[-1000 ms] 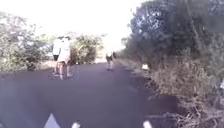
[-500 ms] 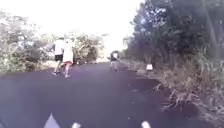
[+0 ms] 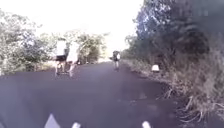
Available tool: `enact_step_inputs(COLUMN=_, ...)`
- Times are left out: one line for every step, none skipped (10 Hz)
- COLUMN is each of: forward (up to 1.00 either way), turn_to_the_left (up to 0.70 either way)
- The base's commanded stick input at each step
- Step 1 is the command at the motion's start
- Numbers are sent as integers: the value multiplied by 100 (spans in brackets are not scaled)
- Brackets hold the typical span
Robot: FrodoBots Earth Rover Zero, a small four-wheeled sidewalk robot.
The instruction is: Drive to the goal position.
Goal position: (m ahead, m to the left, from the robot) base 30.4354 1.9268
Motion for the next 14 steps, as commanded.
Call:
enact_step_inputs(forward=85, turn_to_the_left=-33)
enact_step_inputs(forward=85, turn_to_the_left=-33)
enact_step_inputs(forward=85, turn_to_the_left=-33)
enact_step_inputs(forward=85, turn_to_the_left=-33)
enact_step_inputs(forward=85, turn_to_the_left=-33)
enact_step_inputs(forward=85, turn_to_the_left=-33)
enact_step_inputs(forward=85, turn_to_the_left=-33)
enact_step_inputs(forward=85, turn_to_the_left=-34)
enact_step_inputs(forward=85, turn_to_the_left=0)
enact_step_inputs(forward=85, turn_to_the_left=-3)
enact_step_inputs(forward=85, turn_to_the_left=-6)
enact_step_inputs(forward=85, turn_to_the_left=-10)
enact_step_inputs(forward=85, turn_to_the_left=-20)
enact_step_inputs(forward=85, turn_to_the_left=-30)
